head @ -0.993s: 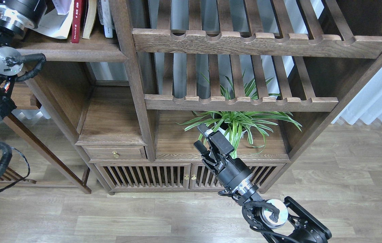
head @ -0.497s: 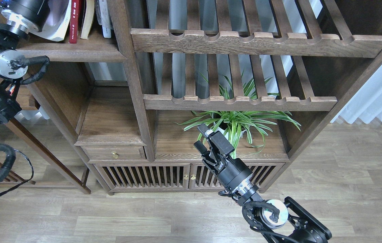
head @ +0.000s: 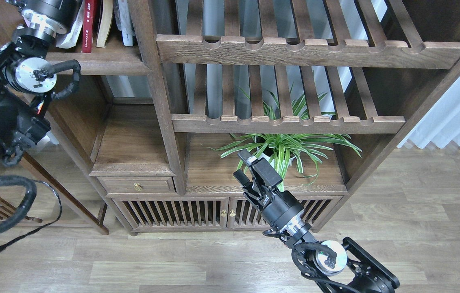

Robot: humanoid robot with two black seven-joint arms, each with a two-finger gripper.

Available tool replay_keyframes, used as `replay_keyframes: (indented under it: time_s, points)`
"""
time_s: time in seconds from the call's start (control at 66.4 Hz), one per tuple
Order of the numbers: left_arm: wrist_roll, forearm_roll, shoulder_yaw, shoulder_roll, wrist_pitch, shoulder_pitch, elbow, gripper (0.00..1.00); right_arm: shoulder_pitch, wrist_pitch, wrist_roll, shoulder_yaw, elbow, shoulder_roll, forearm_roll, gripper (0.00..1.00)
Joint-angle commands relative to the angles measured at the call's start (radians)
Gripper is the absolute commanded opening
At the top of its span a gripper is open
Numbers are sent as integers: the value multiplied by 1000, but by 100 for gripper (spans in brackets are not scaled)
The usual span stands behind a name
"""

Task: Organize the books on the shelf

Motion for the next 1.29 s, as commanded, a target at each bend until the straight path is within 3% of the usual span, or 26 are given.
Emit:
replay_keyframes:
  time_s: [0.0,0.09,0.105,0.421,0.647,0.843,1.039,1.159,1.279]
  points:
    - [76,-66,0,53,0,78,-144,55,1,-12,-1,0,11,0,1,99]
    - [133,-110,-7,105,0,128,-256,55,1,-24,-3,-2,20,0,2,99]
    - [157,-136,-14,136,0,156,-323,55,1,-38,-3,-2,26,0,5,99]
    - [257,-197,-89,263,0,310,-581,56,1,-46,0,2,34,0,5,99]
    - [268,-242,-149,334,0,470,-727,61,-1,-47,2,3,43,0,5,99]
    - [272,-253,-188,354,0,654,-857,73,-1,-49,15,11,58,0,5,99]
    - [312,-250,-197,363,0,853,-860,73,-1,-60,14,25,77,0,3,99]
    - [312,-248,-197,351,0,986,-859,73,-1,-60,15,25,81,0,2,99]
    - [311,-247,-198,335,0,1023,-859,75,-1,-63,14,23,87,0,-6,99]
